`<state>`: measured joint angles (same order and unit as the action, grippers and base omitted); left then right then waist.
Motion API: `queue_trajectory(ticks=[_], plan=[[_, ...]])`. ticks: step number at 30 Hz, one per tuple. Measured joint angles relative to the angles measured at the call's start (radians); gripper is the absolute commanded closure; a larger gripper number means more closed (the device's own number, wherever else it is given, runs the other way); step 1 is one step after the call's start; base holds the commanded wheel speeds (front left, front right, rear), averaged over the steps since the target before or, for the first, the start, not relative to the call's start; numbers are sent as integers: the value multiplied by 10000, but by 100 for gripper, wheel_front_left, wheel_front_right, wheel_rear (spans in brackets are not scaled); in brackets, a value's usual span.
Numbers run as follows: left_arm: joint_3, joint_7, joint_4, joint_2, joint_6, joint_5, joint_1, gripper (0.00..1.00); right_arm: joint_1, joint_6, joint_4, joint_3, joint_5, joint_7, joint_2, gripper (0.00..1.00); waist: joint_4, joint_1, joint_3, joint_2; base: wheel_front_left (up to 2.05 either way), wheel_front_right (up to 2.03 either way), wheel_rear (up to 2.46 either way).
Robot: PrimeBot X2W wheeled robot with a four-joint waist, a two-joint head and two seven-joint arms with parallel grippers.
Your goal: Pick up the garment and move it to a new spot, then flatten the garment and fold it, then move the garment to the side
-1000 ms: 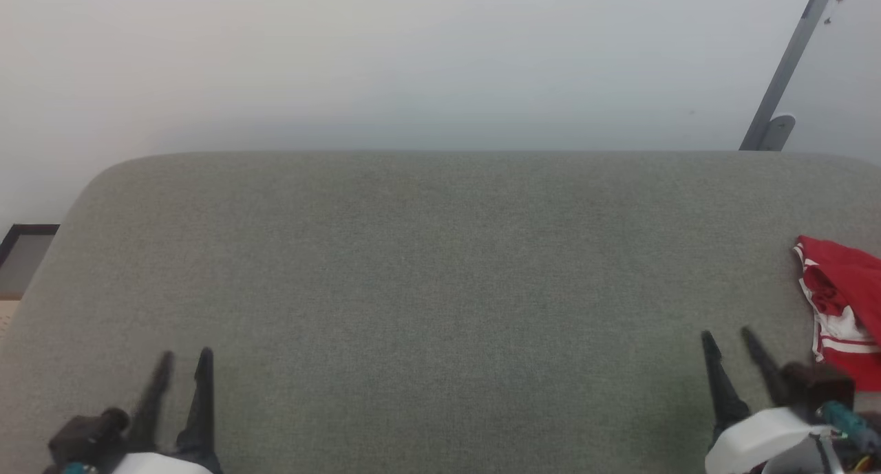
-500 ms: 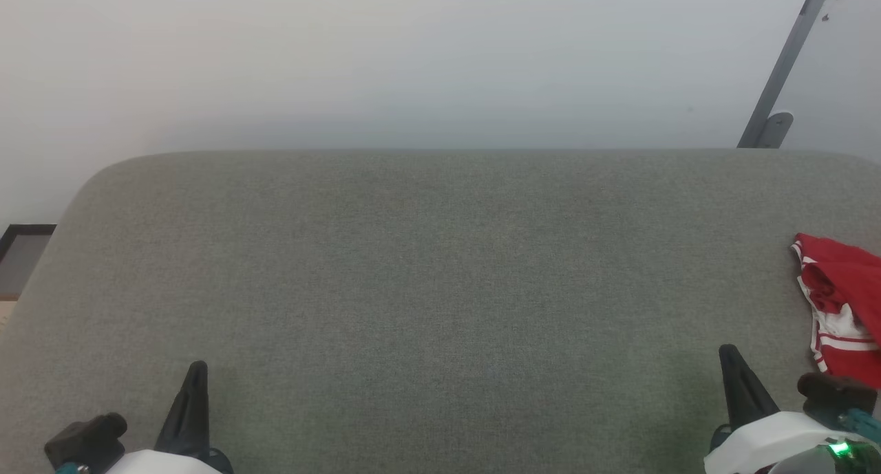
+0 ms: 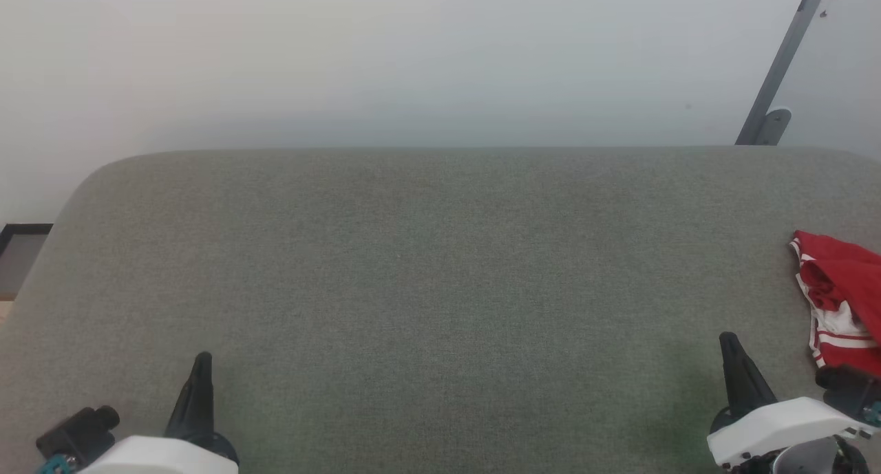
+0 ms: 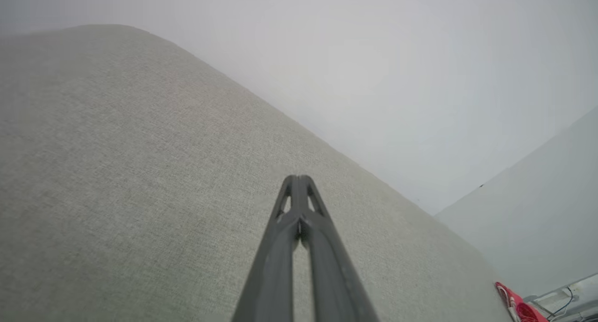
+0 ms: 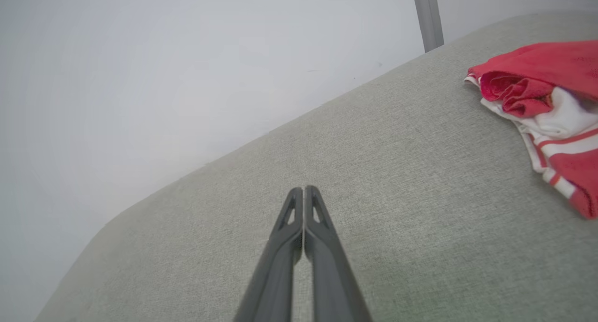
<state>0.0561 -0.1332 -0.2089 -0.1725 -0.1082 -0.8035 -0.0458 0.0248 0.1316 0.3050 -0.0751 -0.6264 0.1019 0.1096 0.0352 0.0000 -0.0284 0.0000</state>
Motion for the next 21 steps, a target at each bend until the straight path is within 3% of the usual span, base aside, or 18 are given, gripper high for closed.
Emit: queue_trajectory(ticks=[21], plan=[[163, 717, -104, 355, -40, -2366, 475, 100, 211, 0, -140, -132, -2880, -639, -161, 100, -75, -1, 67, 0, 0, 0, 0]])
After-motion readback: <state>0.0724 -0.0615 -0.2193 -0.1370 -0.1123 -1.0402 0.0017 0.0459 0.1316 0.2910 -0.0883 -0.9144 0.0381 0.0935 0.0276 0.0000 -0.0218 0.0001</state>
